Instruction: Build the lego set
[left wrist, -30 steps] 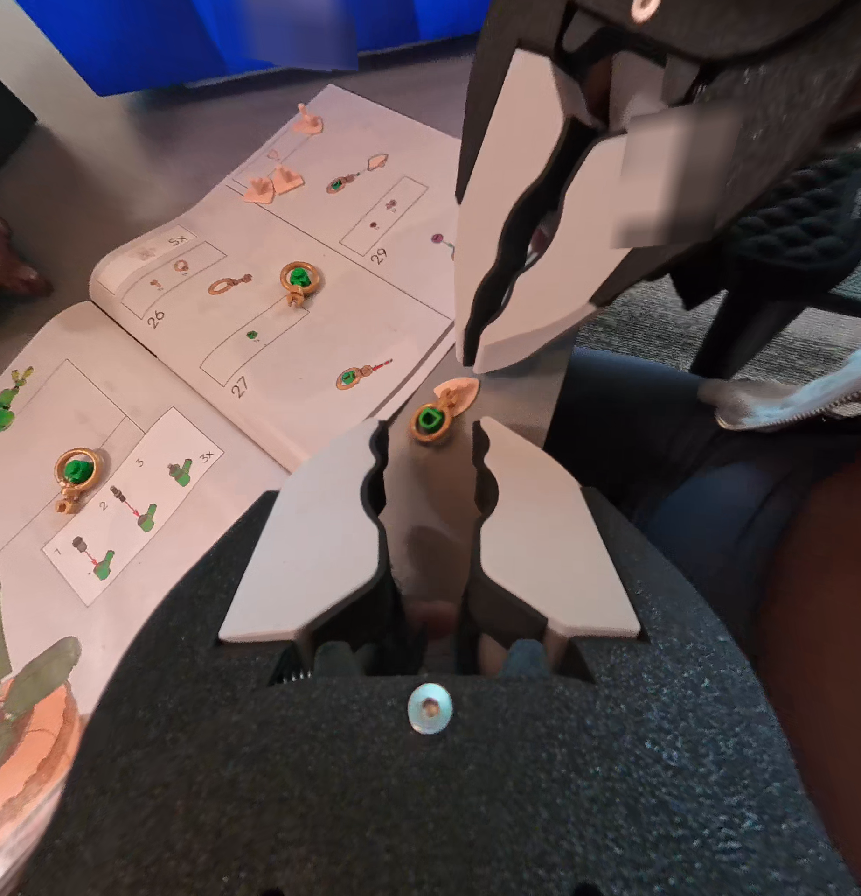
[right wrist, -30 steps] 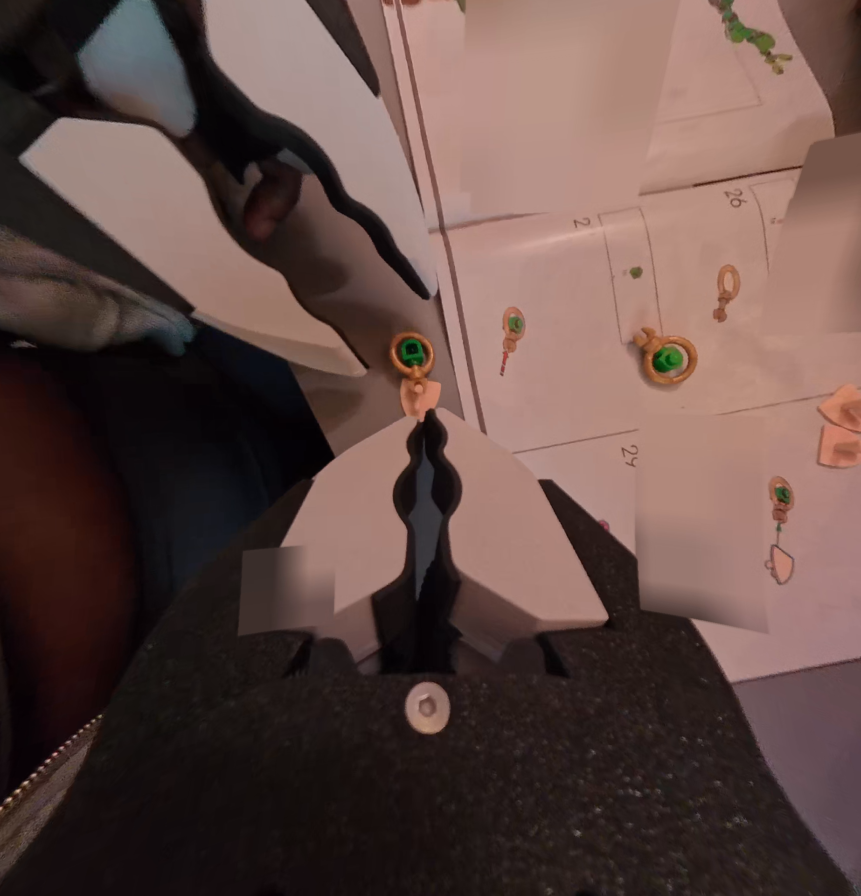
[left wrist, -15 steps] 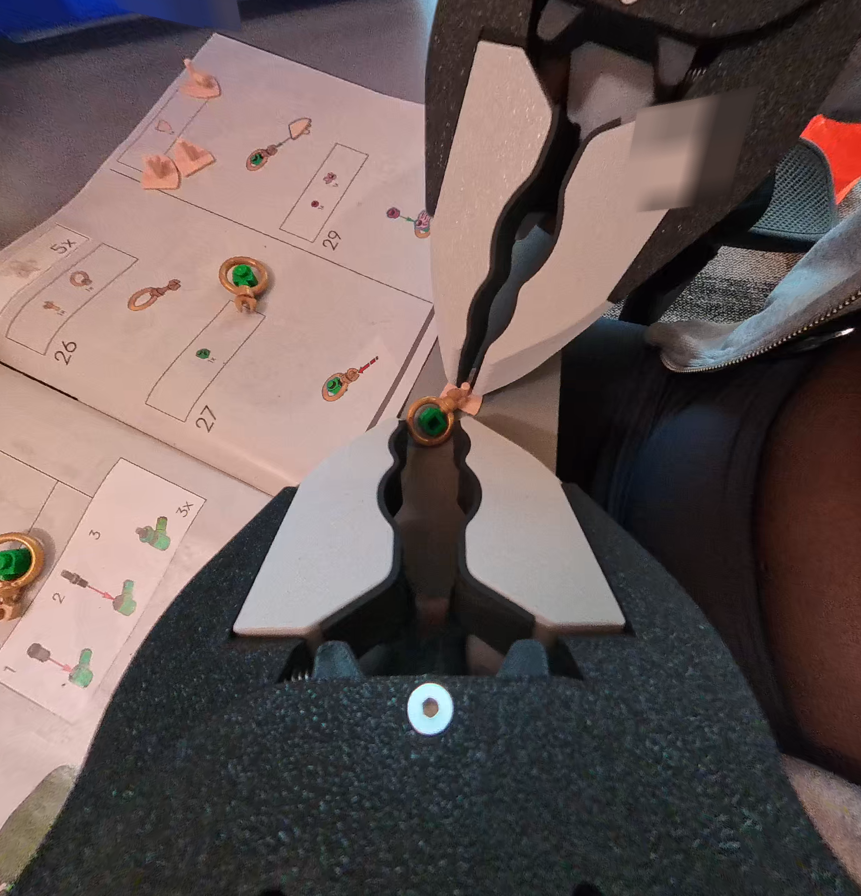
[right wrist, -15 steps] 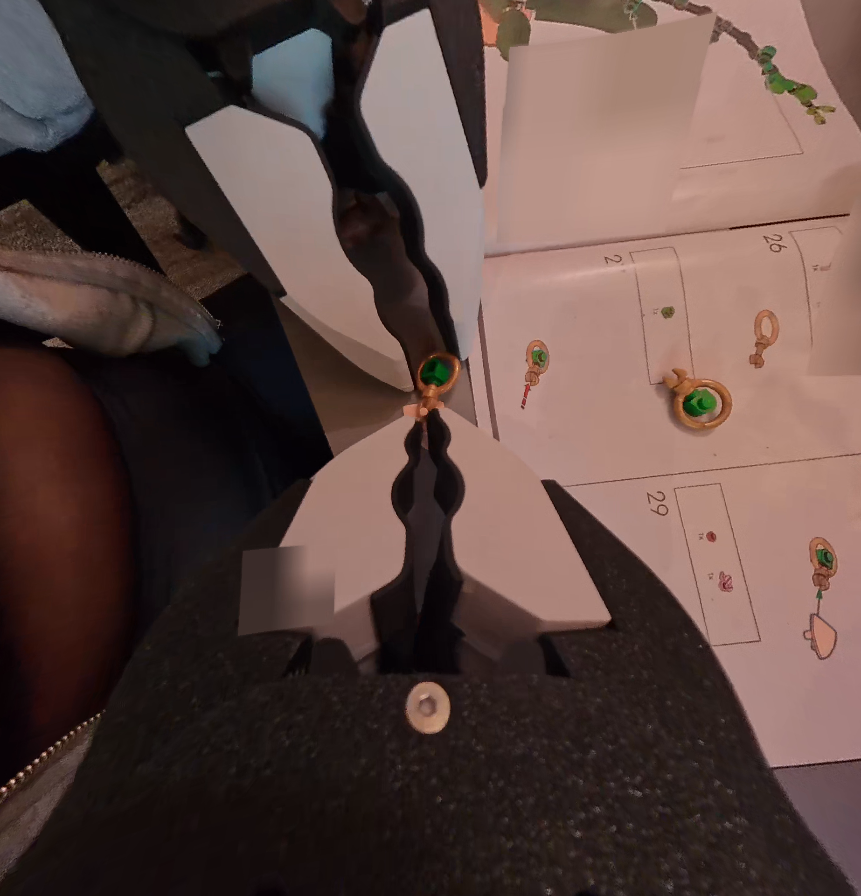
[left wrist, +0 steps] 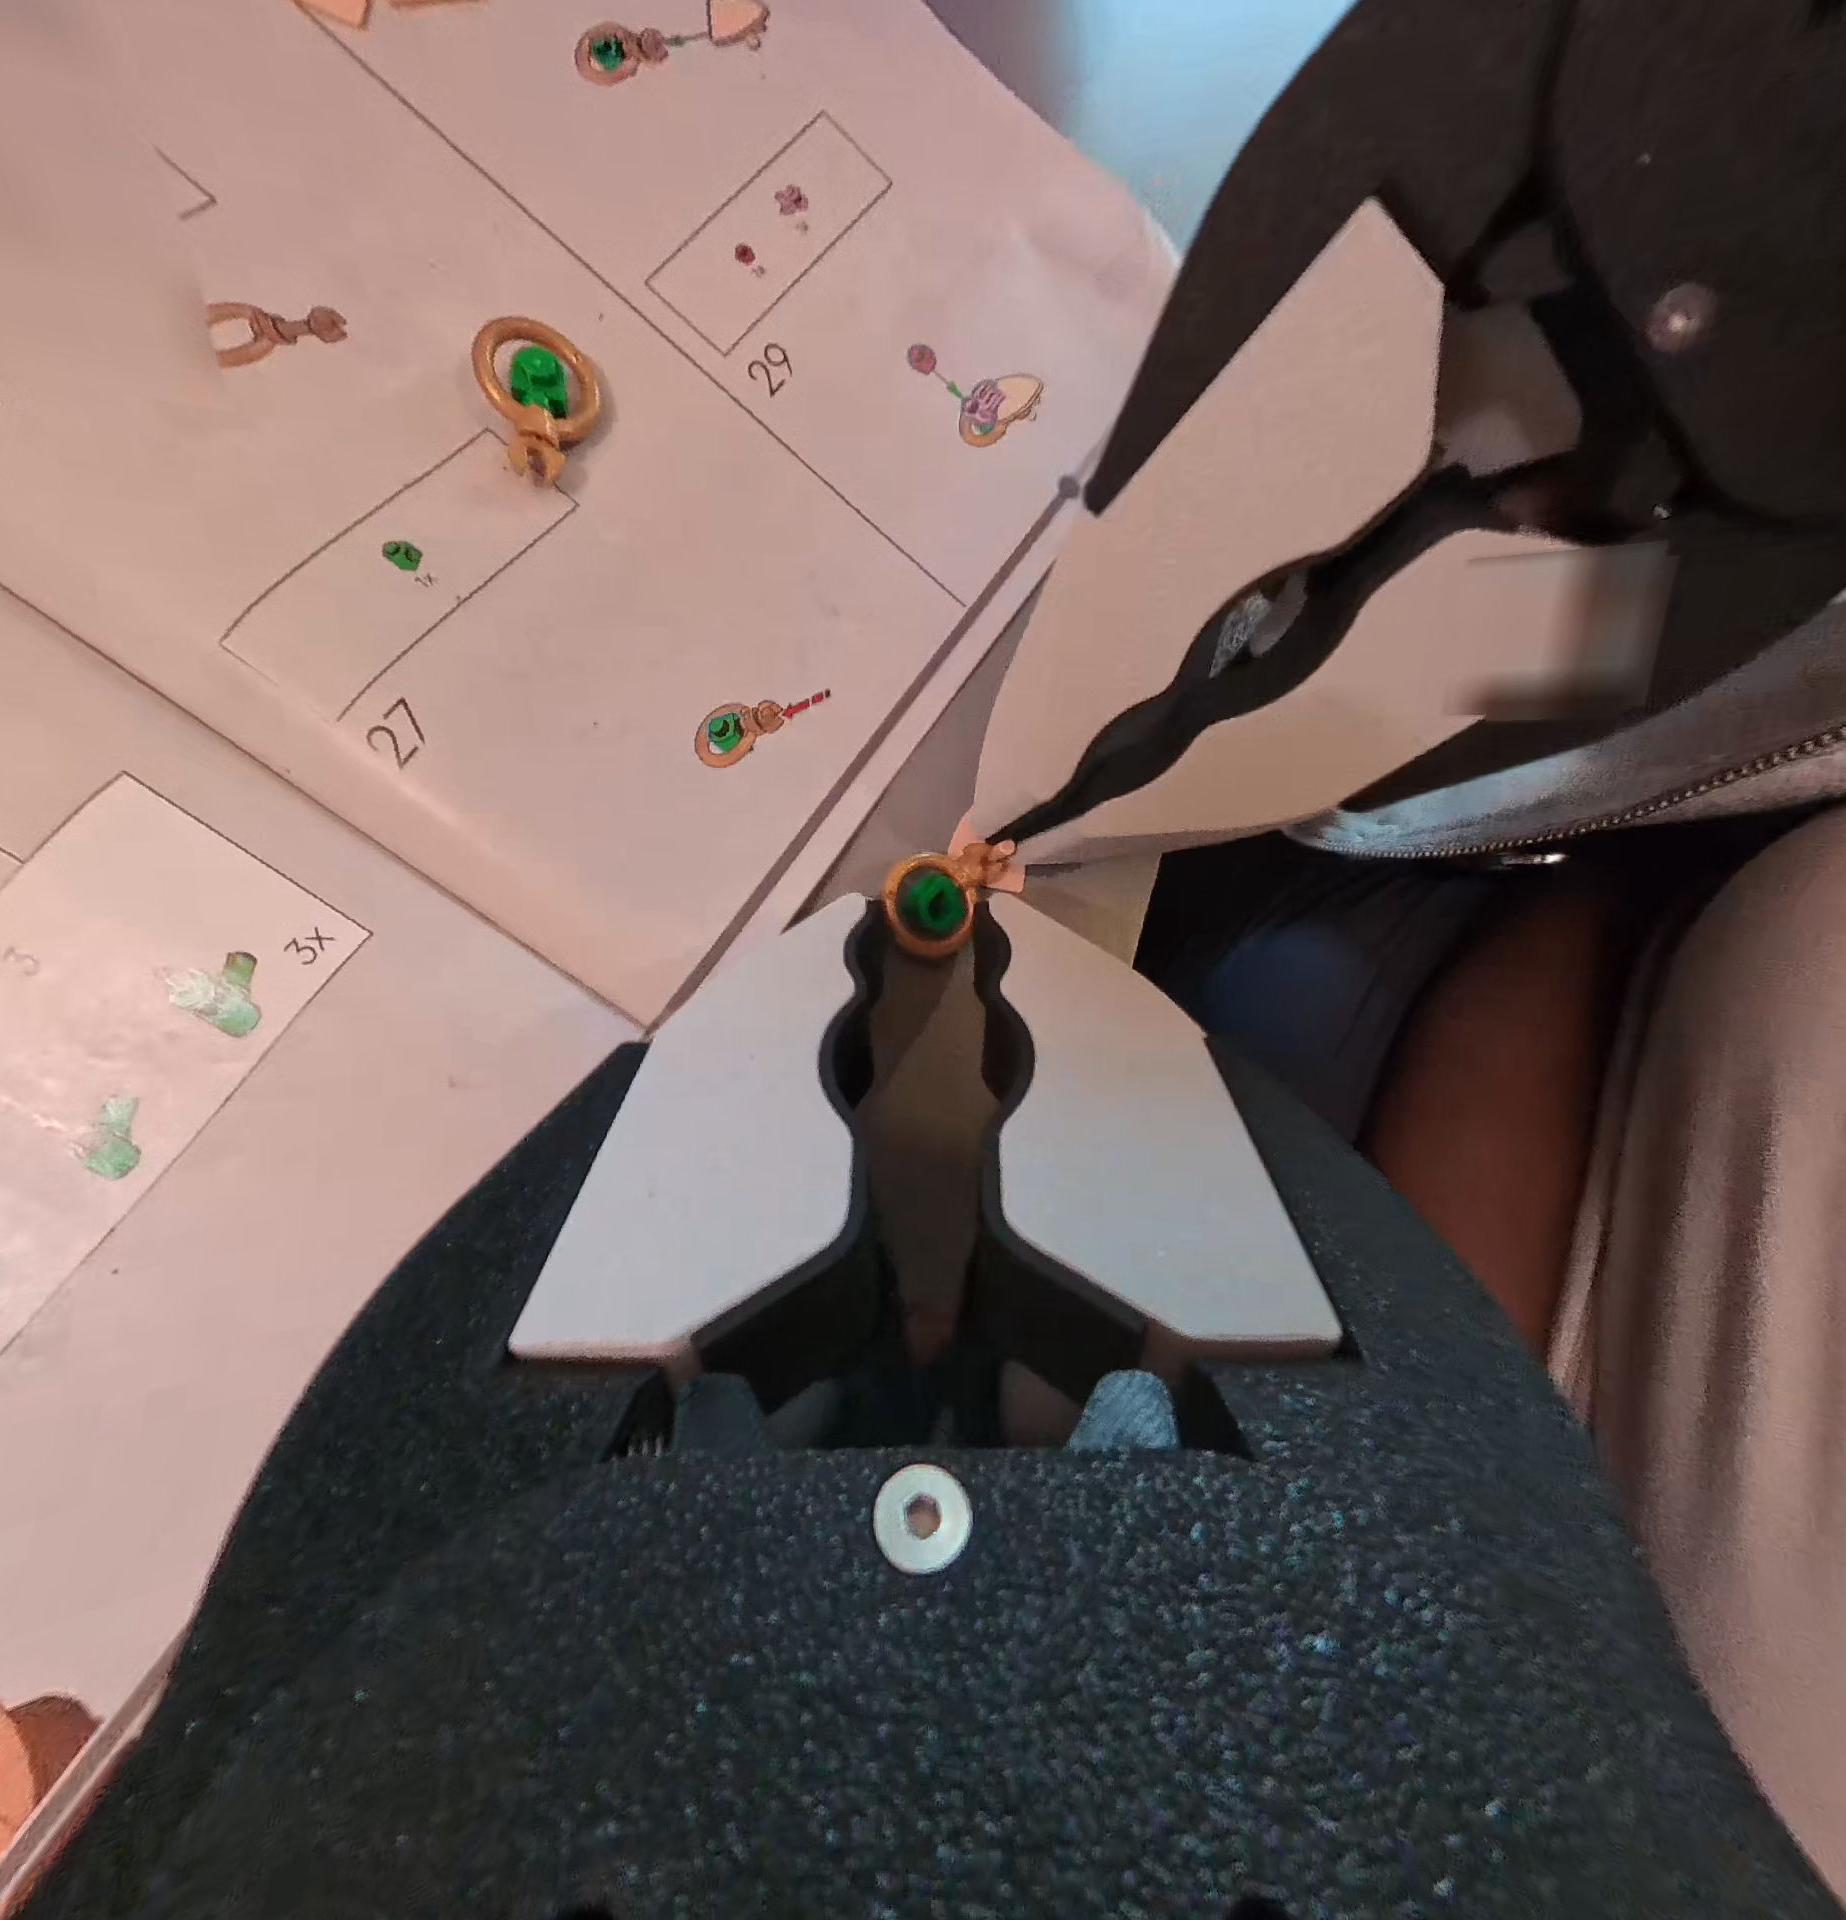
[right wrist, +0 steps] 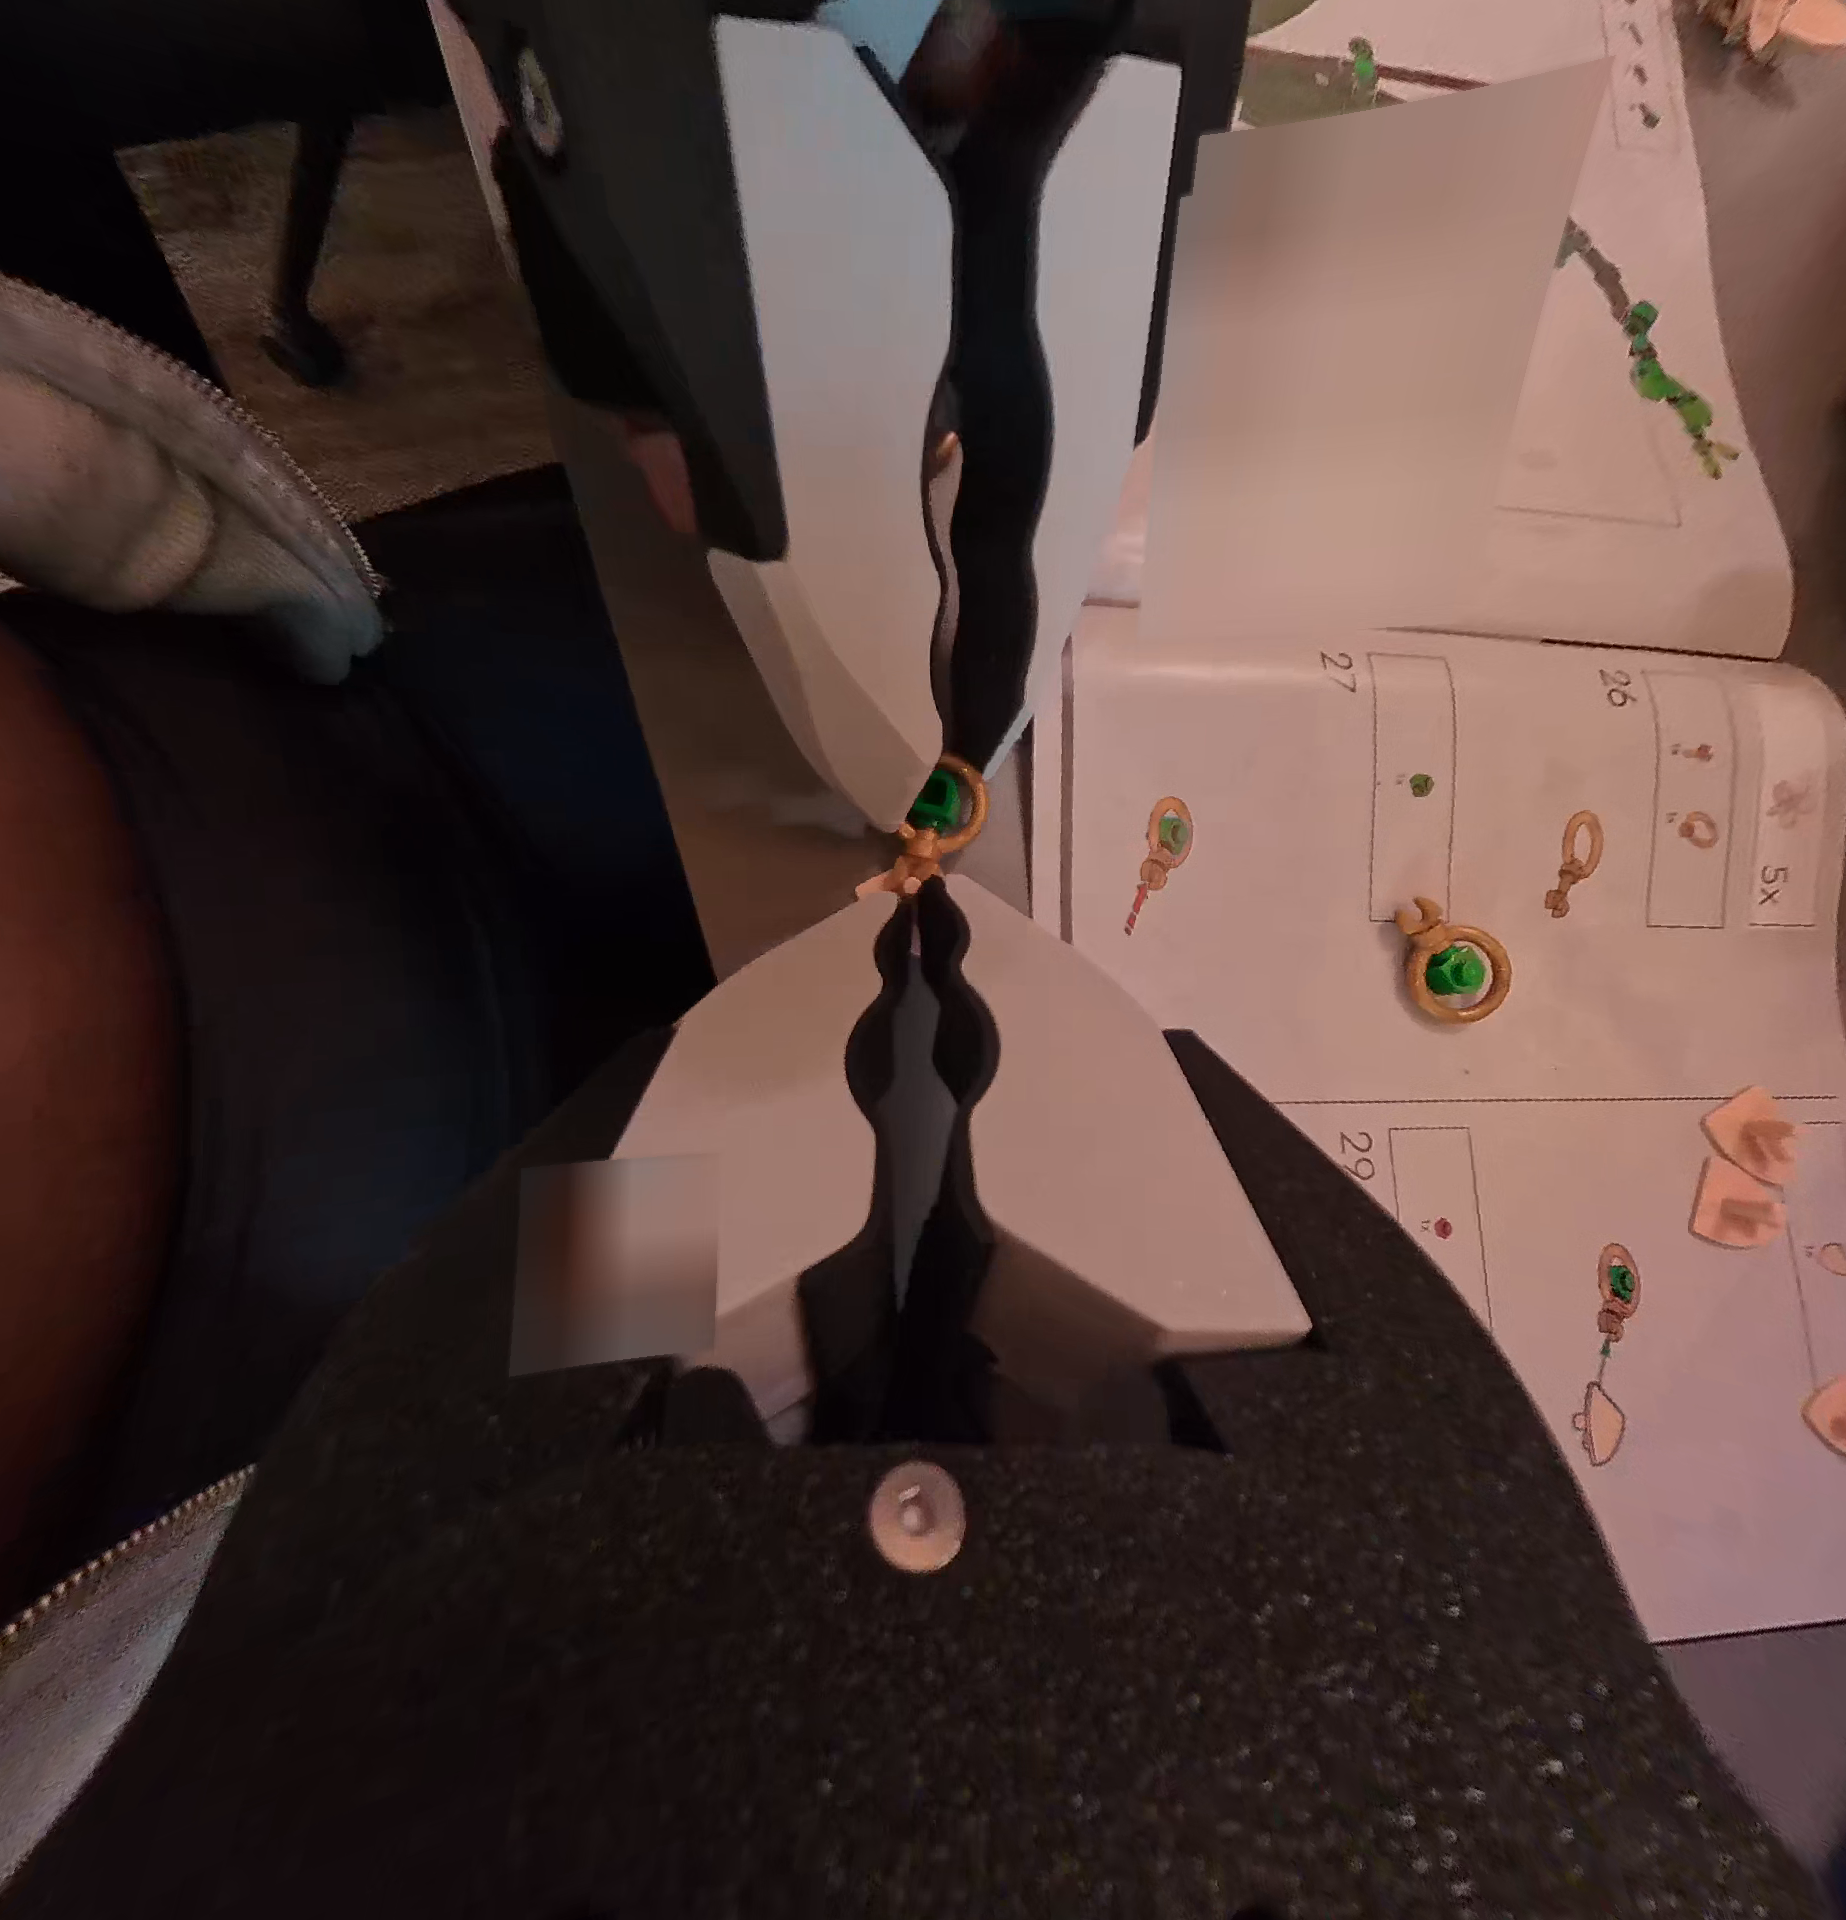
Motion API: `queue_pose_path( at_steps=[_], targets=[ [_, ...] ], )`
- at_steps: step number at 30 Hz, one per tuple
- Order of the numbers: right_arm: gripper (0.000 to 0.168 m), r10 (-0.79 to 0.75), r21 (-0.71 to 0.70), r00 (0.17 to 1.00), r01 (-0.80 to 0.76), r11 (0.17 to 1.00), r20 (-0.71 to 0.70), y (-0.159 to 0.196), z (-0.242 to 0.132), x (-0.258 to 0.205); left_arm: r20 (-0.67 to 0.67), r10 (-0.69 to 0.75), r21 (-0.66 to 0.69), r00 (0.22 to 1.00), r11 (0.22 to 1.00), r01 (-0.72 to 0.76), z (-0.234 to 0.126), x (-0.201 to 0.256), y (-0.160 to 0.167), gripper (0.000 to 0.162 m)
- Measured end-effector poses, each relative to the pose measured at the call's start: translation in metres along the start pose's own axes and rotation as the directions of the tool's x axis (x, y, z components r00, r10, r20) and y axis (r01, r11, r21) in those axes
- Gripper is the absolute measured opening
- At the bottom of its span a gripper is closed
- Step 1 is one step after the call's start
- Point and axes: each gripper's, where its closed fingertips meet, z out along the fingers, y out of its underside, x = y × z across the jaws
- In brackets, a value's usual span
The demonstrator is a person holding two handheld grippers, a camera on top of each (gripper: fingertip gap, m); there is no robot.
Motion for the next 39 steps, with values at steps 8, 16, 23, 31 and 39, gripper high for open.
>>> queue_pose_path(
  at_steps=[8,16,23,31,39],
  targets=[
    [0.002,0.016,0.088,0.995,-0.007,0.996,-0.101,-0.003,0.000,-0.002,0.075,-0.002,-0.079,0.997,0.997,0.008,-0.001,0.002,0.004,0.017],
    [0.012,0.086,0.172,0.996,-0.080,0.982,-0.023,-0.005,-0.008,-0.001,0.070,0.129,-0.090,0.989,0.988,-0.123,-0.007,0.008,0.013,0.046],
    [0.005,-0.041,0.159,0.999,0.045,0.986,-0.026,0.002,-0.013,0.000,0.070,0.117,-0.086,0.991,0.990,-0.111,-0.013,0.002,0.015,0.053],
    [0.007,0.012,0.169,0.997,-0.025,0.985,0.081,0.002,-0.010,-0.004,0.019,0.725,0.085,0.688,0.684,-0.724,-0.025,-0.001,-0.007,0.029],
    [0.006,-0.024,0.121,0.997,0.015,0.993,0.072,-0.002,0.001,-0.003,-0.247,0.731,0.068,0.636,0.667,-0.742,-0.007,-0.005,0.005,0.021]
  ],
)
